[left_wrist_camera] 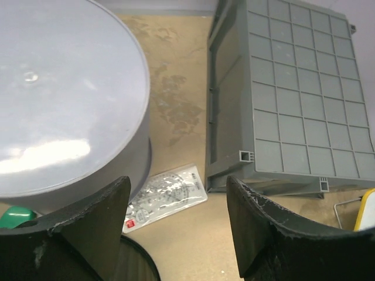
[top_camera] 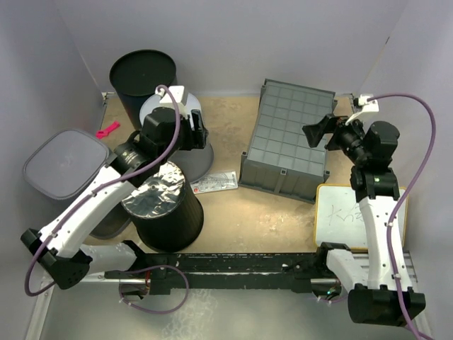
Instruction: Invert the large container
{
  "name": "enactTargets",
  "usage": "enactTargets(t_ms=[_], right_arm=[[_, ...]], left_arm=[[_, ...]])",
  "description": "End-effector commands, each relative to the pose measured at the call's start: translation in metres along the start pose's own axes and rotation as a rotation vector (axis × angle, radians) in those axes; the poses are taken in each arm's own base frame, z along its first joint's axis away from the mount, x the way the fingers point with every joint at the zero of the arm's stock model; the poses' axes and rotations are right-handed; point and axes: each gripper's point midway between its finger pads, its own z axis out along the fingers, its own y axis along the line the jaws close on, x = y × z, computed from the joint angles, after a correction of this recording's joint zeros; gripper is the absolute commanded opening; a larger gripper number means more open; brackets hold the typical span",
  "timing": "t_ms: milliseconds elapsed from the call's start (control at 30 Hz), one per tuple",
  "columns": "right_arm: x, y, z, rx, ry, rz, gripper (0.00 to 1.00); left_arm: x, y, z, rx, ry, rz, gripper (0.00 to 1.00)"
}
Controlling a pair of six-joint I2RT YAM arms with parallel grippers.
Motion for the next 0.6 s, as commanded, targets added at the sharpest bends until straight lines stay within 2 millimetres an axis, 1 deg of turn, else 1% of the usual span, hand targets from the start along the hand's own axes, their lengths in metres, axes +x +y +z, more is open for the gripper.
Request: enactTargets(t_ms=[0,233,433,567], right_arm=[[-0.006,-0.011,-0.001,0.060,-0.046,-0.073,1.00],[-0.004,-0.019,-0.001,0.108,-0.046,-0.058,1.00],[-0.006,-0.023,-0.003,0.135,-0.060,-0.059,1.00],[-0.010,-0.025,-0.006,0.154,-0.073,-0.064,1.00]], left_arm=[[-0.018,0.014,-0.017,-0.044,-0.099,0.033,0.64],[-0.019,0.016,-0.022,-0.034,-0.120,0.026,0.64],[-0.027,0.014,-0.031,-0.009,-0.171,0.021,0.62],[-0.027,0.015,-0.028,-0.019,-0.168,0.028,0.62]])
